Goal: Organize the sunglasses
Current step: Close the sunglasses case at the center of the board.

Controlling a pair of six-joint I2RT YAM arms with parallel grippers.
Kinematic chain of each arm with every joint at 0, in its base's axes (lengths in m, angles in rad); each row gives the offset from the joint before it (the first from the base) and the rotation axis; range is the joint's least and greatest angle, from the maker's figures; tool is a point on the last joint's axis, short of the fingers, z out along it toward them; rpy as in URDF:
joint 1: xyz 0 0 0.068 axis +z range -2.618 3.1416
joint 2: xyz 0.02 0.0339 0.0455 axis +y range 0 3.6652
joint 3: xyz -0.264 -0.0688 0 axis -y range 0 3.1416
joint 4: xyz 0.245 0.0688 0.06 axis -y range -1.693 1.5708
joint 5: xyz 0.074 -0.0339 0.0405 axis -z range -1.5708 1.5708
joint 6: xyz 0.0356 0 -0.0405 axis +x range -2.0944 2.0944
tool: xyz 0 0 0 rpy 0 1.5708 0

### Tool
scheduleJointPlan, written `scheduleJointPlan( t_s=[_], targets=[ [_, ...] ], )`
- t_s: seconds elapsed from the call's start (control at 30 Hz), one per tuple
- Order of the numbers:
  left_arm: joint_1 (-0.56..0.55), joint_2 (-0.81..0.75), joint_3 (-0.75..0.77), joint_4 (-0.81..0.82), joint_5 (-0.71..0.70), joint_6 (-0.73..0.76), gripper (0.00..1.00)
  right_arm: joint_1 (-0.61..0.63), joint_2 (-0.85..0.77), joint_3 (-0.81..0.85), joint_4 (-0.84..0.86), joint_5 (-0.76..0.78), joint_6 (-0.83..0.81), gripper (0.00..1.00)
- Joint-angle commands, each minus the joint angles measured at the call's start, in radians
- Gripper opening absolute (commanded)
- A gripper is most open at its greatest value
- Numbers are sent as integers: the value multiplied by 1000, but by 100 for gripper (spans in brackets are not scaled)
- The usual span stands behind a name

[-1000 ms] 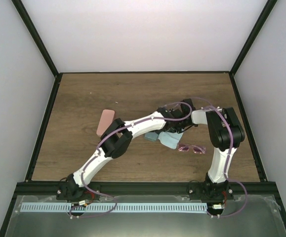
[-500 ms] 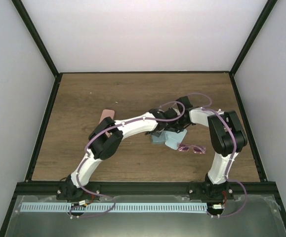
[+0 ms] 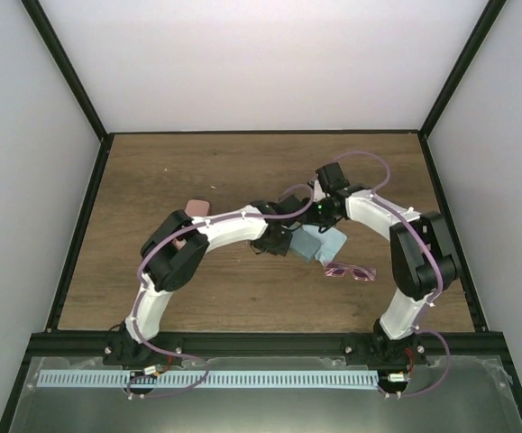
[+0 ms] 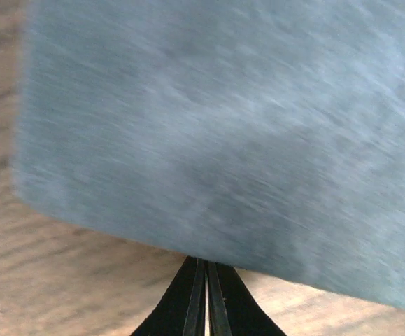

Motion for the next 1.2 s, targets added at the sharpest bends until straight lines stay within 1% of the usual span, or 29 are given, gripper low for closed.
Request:
scheduleJointPlan(
  t_s=[0.0,0.07,0.1,0.13,0.17,0.2,0.23,0.3,0.37,0.43,0.47,0.53,0.7,0.83,0.97,1.07,1.1,1.13,1.17],
  targets=[
    [51,-54,-24,40,18,-9,5,6,-45,1,-20,37,6,42],
    [83,-94,-42,42,28,-22,4,7,-60,-5,-22,17,-3,51],
    [102,-119,-61,50,42,-31,4,8,-73,-14,-14,2,-10,59],
    [122,-147,-84,70,58,-40,4,7,-87,-32,-5,-15,-20,64],
    [142,-176,-112,86,72,-47,4,7,-93,-46,-3,-18,-24,68],
    [161,-203,-137,102,83,-53,4,7,-92,-55,-9,-12,-25,69],
    [177,-228,-160,111,91,-56,4,8,-88,-64,-20,9,-17,68],
    [198,-265,-187,114,97,-56,4,7,-86,-86,-32,58,16,60],
    [201,-288,-196,120,117,-60,4,7,-82,-101,-41,71,40,44],
    [202,-302,-193,132,153,-81,4,10,-80,-120,-30,36,47,26],
    [203,-307,-192,145,176,-96,4,14,-79,-127,-24,21,49,20],
    [204,-316,-192,172,211,-123,4,33,-76,-137,-22,14,46,15],
    [203,-316,-194,186,243,-138,4,95,-66,-161,1,-64,37,12],
    [203,-333,-182,185,243,-132,5,163,-80,-162,26,-123,65,12],
    [204,-318,-148,190,283,-158,5,201,-48,-159,49,-173,73,12],
    [200,-289,-138,203,315,-180,5,207,-52,-147,42,-142,75,13],
    [197,-280,-138,209,320,-184,5,208,-64,-143,32,-112,80,14],
    [192,-272,-135,216,322,-185,5,206,-74,-138,23,-81,90,19],
    [188,-261,-131,220,327,-188,5,203,-87,-135,14,-56,98,20]
  ],
)
